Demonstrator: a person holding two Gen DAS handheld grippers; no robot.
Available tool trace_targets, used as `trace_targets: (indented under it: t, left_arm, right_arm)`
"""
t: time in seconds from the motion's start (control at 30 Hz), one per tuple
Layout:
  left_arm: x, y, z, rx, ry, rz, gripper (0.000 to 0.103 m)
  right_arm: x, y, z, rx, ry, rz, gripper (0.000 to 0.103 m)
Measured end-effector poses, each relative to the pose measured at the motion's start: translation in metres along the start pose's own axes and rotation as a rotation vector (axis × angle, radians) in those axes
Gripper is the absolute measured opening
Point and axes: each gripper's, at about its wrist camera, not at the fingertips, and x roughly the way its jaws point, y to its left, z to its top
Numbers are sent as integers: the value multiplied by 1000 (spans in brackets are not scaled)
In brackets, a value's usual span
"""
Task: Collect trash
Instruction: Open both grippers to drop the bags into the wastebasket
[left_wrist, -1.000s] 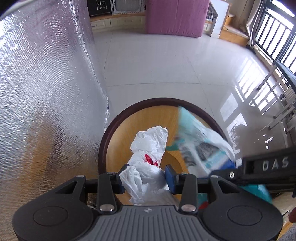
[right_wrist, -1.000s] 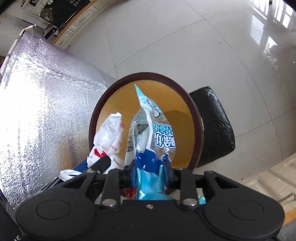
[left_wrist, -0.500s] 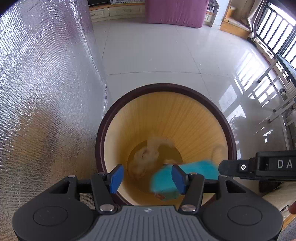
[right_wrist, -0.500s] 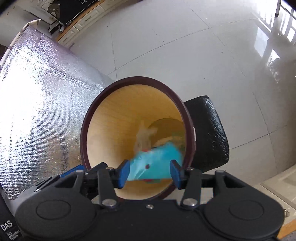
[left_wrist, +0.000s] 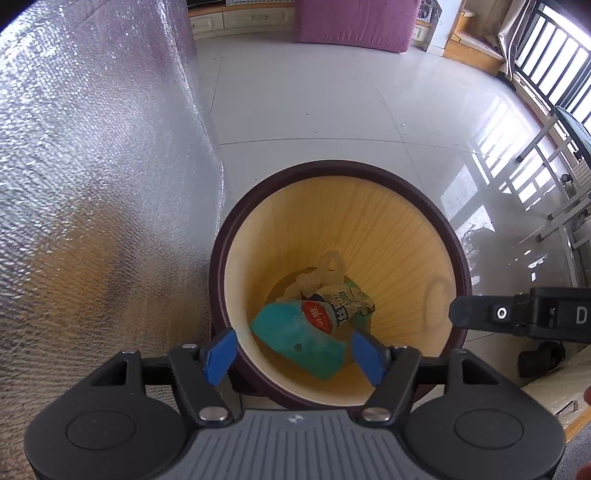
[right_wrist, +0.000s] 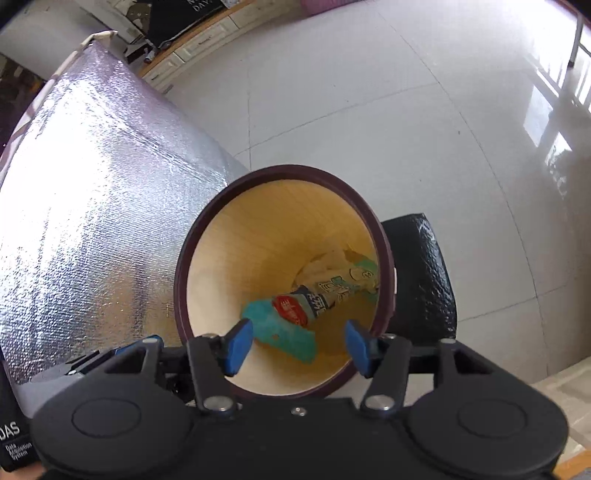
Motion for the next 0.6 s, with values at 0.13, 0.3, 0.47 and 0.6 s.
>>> trace_targets:
  t: [0.13,0.3,0.47,0.6]
  left_arm:
    - [-11,4,0,-10,-11,2,87]
    - [-23,10,-1,-18,-28,6,99]
    - [-33,15,-3,-26,-39,17,103]
    - [-41,18,-6,-26,-50,30,103]
  right_arm:
    - [-7,2,-1,-37,-17,-8,61]
    - [-15,3,-5,-65,-38,-15,68]
    - [-26,4,-10,-101,-67,-42,80]
    - [-35,3,-14,-122,-90,-70,103]
